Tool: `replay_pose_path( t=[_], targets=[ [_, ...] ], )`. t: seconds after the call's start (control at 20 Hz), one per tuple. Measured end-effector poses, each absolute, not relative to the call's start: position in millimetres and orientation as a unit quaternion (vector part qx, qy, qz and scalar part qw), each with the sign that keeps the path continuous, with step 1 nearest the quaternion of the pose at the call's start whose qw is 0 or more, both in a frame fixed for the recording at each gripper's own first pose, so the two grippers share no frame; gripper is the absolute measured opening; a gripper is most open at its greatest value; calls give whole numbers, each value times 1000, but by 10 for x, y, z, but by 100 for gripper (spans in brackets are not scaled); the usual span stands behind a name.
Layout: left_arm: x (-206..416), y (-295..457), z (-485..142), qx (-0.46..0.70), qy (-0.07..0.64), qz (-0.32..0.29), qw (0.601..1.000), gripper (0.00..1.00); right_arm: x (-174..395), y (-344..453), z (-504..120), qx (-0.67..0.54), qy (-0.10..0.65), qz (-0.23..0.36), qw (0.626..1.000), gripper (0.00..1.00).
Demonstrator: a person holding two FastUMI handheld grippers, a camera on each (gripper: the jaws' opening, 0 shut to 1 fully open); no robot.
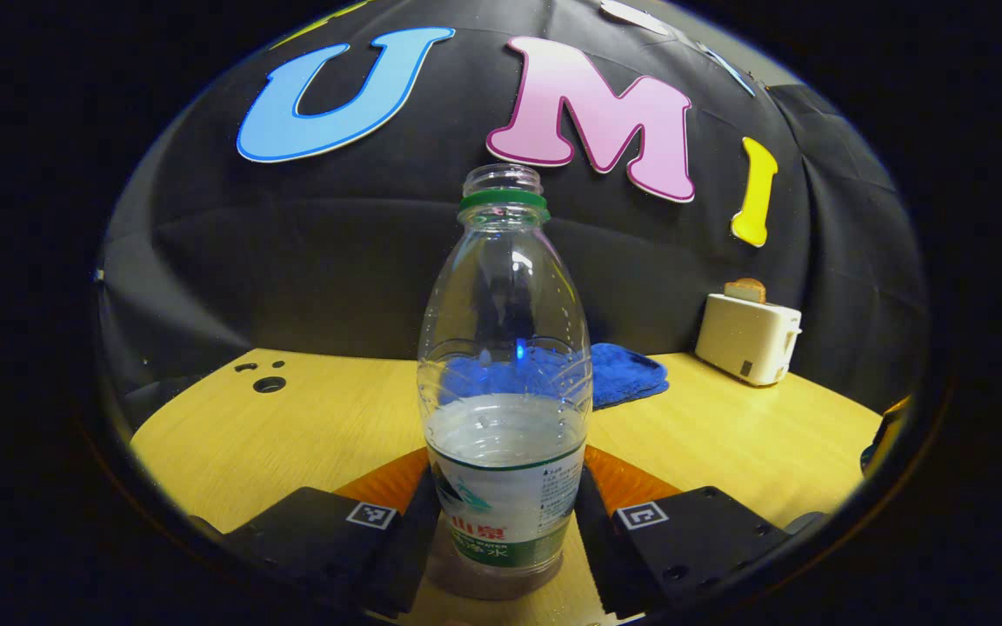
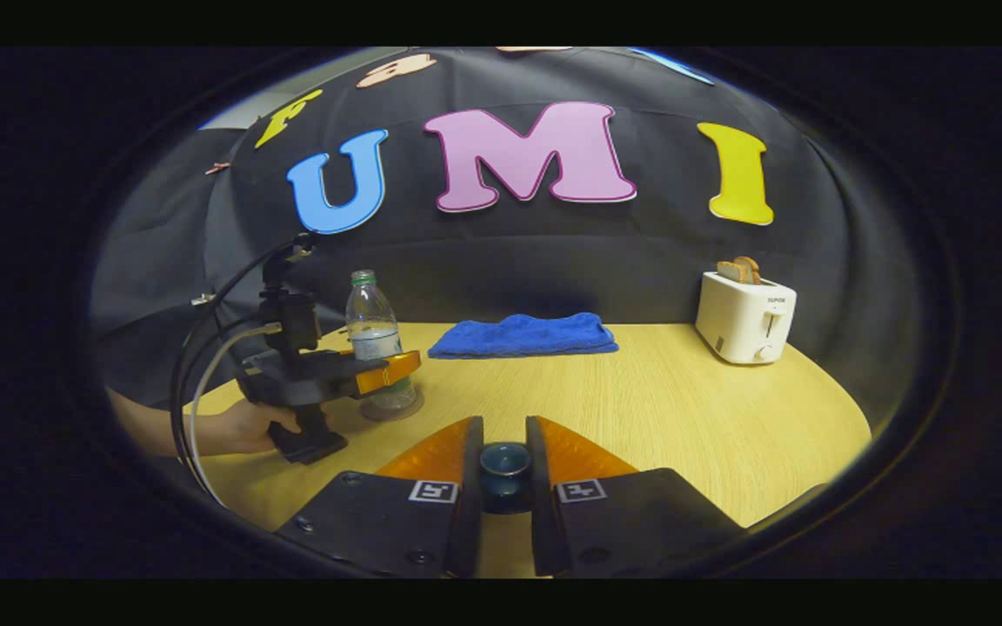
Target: Open the teacup lid with one hand, grasp the water bottle and pour water into the teacup with the other hand; after pouring, place the water bottle on the coaster and then close the teacup lid.
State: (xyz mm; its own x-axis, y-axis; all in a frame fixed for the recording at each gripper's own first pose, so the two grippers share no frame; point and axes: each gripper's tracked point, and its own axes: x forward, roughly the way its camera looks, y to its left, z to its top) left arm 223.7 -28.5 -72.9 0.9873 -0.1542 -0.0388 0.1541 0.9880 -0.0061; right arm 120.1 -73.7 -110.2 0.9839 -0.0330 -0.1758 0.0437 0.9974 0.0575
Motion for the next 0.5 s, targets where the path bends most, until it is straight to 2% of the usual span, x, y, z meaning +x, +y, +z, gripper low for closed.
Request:
replay_pose_path(
  t=[0.05,0.1,0.15,0.2,0.25,0.3,0.35,0.45,0.5],
  targets=[
    [2197,-302,-670,6,13,-75,997,77,1200,-751,-1099,34,87,-24,995,27],
    [2257,-337,-753,10,16,-80,997,78,1212,-765,-1084,39,85,-28,995,22],
    [2250,-335,-767,13,20,-81,996,78,1215,-767,-1084,44,83,-29,995,22],
    [2229,-342,-755,20,22,-81,996,81,1227,-763,-1080,48,84,-30,995,27],
    [2223,-330,-758,26,21,-77,996,81,1246,-770,-1079,51,84,-29,995,22],
    [2190,-320,-746,30,21,-77,996,94,1261,-774,-1073,52,83,-29,995,27],
    [2171,-314,-751,30,23,-77,996,99,1259,-769,-1070,50,83,-28,995,27],
    [2074,-315,-779,25,32,-78,996,98,1262,-784,-1066,45,81,-26,995,26],
    [2016,-300,-780,22,32,-76,996,98,1263,-783,-1054,43,80,-26,995,21]
  ],
)
